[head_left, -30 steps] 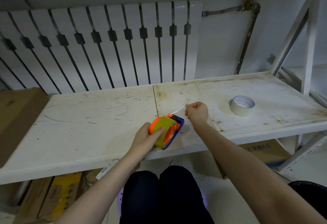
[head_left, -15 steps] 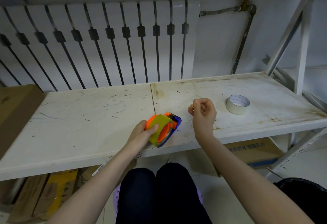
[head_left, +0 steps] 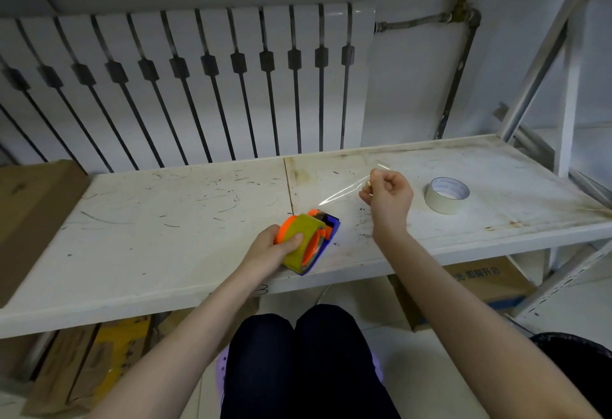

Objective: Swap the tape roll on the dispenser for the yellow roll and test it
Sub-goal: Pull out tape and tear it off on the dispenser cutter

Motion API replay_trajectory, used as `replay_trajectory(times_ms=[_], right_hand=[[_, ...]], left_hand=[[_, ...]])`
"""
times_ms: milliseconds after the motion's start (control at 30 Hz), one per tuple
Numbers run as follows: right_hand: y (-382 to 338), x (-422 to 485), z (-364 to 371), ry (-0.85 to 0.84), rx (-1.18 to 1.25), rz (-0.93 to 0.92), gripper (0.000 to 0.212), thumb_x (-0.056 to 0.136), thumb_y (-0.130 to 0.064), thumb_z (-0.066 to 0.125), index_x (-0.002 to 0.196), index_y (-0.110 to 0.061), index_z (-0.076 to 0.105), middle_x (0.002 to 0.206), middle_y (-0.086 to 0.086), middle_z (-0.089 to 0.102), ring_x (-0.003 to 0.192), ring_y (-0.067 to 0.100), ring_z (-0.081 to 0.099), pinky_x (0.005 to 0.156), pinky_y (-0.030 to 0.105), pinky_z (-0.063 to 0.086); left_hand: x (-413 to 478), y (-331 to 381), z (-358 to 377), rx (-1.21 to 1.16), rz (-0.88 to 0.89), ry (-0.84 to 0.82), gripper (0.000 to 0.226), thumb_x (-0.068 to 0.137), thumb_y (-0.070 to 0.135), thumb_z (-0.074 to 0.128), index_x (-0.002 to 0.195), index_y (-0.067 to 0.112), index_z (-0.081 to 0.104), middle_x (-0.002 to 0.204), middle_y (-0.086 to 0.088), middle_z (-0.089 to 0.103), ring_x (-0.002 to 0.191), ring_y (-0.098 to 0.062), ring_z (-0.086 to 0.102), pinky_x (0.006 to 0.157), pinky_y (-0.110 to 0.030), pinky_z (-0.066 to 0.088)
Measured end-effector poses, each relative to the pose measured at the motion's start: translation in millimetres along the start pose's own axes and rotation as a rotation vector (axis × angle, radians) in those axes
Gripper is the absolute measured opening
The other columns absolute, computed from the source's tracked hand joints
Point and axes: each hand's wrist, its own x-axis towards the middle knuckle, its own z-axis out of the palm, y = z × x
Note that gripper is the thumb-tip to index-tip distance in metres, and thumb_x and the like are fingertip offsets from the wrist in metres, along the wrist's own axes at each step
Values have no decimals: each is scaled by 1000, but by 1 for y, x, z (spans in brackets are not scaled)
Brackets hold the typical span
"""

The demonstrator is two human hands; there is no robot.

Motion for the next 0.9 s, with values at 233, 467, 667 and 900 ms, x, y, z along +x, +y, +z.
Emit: replay_trajectory(times_ms=[233,467,667,900], right_hand=[[21,45,13,-129,-436,13,14,88,-19,56,77,-12,57,72,4,65,66,18,63,64,32,55],[28,63,14,-182,-705,-111,15,84,-16,53,76,-4,56,79,17,67,74,28,65,68,42,56],[55,69,-1,-246,-826,-15,17,84,-14,51,82,3,56,87,21,68,72,27,59,68,43,56],[72,68,-7,-275,-829,38,13,84,-13,53,80,-1,57,85,21,68,81,36,66,71,42,57]], left_hand=[[17,11,-24,-19,-136,-133,26,65,37,65,76,18,51,83,-2,56,82,-18,52,66,-25,40],[29,9,-34,42,-161,-245,28,59,46,65,72,21,65,75,2,62,76,-16,54,73,-27,40],[38,7,-38,78,-145,-254,39,64,49,66,83,15,71,82,-1,71,81,-17,63,77,-26,46],[41,27,-35,201,-35,-138,32,66,36,63,92,19,61,90,0,59,83,-15,56,69,-26,44]])
